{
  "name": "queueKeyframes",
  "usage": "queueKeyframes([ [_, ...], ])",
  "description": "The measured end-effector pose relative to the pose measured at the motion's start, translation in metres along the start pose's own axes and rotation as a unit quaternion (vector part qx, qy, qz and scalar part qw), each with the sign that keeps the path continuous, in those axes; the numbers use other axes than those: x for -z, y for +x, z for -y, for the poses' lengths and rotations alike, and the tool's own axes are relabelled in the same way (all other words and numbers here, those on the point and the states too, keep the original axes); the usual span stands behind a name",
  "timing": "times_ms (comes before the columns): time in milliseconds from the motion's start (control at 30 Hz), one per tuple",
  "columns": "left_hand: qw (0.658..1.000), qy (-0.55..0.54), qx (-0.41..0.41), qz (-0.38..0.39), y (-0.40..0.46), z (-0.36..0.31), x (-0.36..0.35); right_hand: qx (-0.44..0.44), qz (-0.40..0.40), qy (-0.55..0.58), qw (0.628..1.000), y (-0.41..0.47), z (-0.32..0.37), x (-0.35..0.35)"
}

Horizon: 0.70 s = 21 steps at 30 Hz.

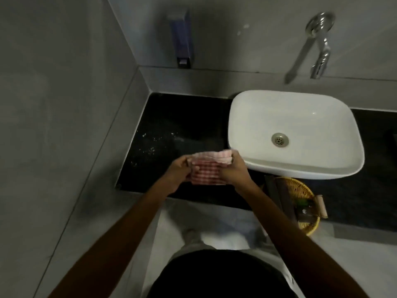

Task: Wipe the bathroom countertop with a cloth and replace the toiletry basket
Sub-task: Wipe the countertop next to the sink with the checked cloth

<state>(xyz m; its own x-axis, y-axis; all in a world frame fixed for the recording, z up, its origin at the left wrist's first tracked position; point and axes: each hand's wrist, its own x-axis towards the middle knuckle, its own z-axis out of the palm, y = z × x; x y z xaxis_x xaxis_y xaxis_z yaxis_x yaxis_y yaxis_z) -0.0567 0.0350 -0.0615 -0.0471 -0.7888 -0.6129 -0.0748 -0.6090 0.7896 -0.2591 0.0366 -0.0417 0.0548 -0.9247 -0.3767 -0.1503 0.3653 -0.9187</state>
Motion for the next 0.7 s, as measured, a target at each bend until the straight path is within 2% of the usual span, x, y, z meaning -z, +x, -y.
queueKeyframes([
  [67, 0.999, 0.023, 0.04, 0.009, 0.009, 0.032, -0.001, -0.102, -0.048, 0.006, 0.994, -0.006, -0.036, -0.008],
  [133, 0.996, 0.074, 0.038, 0.014, 0.013, 0.053, -0.007, -0.165, -0.084, -0.11, 0.976, -0.017, -0.056, -0.012],
  [200, 0.985, 0.174, -0.008, -0.015, 0.017, 0.068, -0.007, -0.167, -0.131, -0.229, 0.95, -0.025, -0.068, -0.019],
  [267, 0.94, 0.325, -0.084, -0.057, 0.023, 0.082, 0.002, -0.147, -0.193, -0.207, 0.948, -0.036, -0.076, -0.038],
  [333, 0.87, 0.461, -0.157, -0.073, 0.035, 0.093, 0.017, -0.141, -0.237, -0.174, 0.945, -0.043, -0.085, -0.061],
  [433, 0.79, 0.575, -0.206, -0.06, 0.06, 0.097, 0.039, -0.195, -0.23, -0.208, 0.93, -0.031, -0.097, -0.091],
  [533, 0.757, 0.623, -0.192, -0.047, 0.086, 0.098, 0.059, -0.271, -0.272, -0.252, 0.888, 0.016, -0.096, -0.113],
  [700, 0.747, 0.618, -0.234, -0.073, 0.1, 0.115, 0.066, -0.254, -0.377, -0.329, 0.828, 0.069, -0.106, -0.143],
])
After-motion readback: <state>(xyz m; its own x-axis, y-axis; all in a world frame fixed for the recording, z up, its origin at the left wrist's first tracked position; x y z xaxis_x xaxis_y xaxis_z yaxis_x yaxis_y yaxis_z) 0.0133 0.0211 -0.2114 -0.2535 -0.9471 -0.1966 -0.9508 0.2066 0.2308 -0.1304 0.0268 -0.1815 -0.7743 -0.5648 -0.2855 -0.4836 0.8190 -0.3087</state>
